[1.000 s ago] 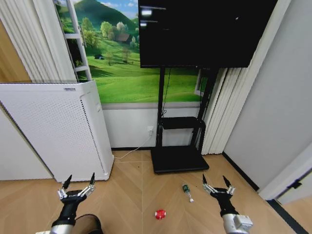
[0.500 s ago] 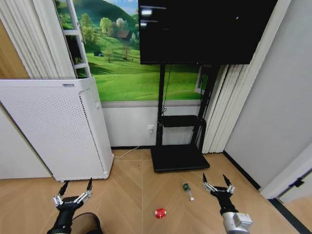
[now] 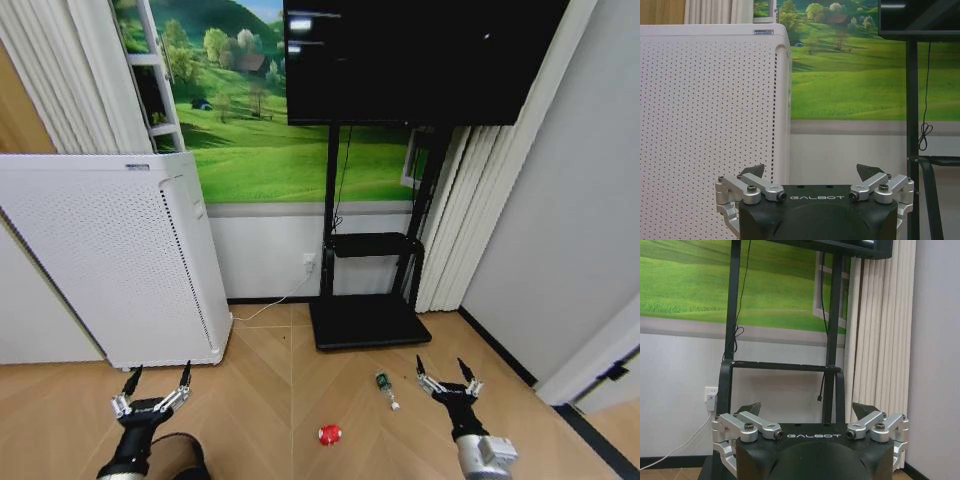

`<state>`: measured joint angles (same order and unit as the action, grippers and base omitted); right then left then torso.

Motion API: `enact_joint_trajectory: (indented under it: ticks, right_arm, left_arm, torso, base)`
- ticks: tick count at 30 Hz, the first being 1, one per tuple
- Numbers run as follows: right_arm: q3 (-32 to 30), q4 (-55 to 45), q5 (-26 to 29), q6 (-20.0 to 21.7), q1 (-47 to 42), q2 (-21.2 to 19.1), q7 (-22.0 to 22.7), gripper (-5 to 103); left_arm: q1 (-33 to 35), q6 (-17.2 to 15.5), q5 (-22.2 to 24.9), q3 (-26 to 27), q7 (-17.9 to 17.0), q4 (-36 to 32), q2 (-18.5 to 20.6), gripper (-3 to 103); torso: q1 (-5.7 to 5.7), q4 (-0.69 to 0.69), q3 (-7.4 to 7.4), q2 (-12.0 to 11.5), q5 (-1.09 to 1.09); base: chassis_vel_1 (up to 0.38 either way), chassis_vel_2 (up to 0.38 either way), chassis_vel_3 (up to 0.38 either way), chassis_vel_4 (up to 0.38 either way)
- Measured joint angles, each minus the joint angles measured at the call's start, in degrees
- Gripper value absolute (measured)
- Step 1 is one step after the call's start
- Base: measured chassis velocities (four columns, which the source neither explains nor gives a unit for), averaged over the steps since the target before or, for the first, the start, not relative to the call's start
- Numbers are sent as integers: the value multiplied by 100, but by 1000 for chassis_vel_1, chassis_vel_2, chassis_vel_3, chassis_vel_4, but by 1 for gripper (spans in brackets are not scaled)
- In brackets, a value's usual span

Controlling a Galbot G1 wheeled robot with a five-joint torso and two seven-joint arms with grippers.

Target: Pick up the trash bin and place the garbage on the floor into it.

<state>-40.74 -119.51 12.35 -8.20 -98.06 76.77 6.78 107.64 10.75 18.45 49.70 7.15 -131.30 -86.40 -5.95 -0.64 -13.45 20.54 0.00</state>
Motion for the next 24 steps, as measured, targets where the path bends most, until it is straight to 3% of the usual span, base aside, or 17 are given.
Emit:
enact_joint_trajectory:
  ticks: [24]
  right_arm:
    - [3,13,-67,-24,-32,69,8,100]
  left_arm:
    - [-69,4,-20,-15,-11,123,-24,100]
  torso:
    - [163,0,413,-576,0]
  base:
    - [0,0,0,0]
